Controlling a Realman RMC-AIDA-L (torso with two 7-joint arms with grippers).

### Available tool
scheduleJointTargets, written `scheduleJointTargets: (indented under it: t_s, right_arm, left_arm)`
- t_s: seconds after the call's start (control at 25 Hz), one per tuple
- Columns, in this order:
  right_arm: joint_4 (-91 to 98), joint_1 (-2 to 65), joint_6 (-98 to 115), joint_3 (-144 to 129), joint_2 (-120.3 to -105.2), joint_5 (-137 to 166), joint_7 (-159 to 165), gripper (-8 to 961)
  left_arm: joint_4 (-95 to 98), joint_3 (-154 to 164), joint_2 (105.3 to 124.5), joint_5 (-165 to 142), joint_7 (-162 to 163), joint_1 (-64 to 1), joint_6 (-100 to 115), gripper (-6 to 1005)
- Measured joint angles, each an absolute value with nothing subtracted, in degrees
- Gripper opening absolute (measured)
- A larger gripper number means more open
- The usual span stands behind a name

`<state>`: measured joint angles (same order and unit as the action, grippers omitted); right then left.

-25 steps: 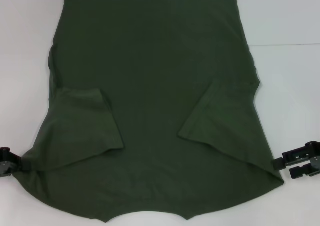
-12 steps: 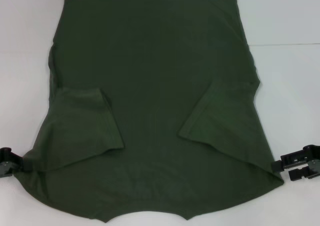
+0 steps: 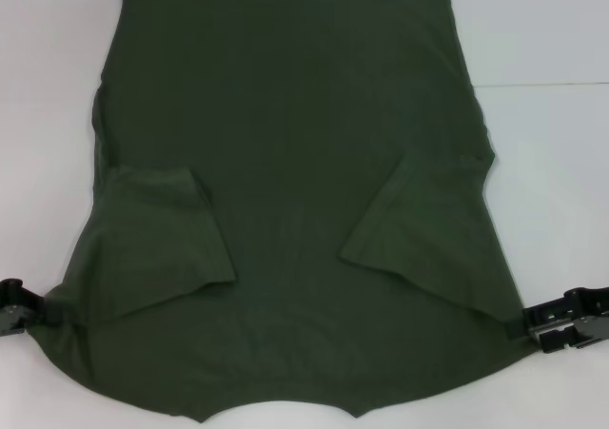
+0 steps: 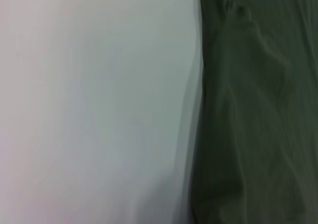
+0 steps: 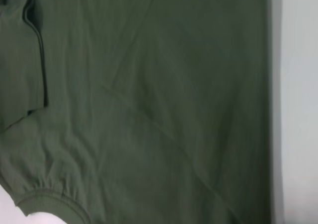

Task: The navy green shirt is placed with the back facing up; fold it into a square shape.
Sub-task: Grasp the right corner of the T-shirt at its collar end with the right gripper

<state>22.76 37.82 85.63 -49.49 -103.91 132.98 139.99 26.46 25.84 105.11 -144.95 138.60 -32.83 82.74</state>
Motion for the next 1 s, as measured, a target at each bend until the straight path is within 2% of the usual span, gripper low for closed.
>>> scheduleJointTargets:
  t_s: [1.0]
  right_arm:
    - [22.9, 38.47, 82.97, -49.09, -105.86, 132.74, 138.88, 807]
  left_arm:
    - [26.57, 24.83, 104.77, -144.84, 138.69, -33.58, 83.06, 12]
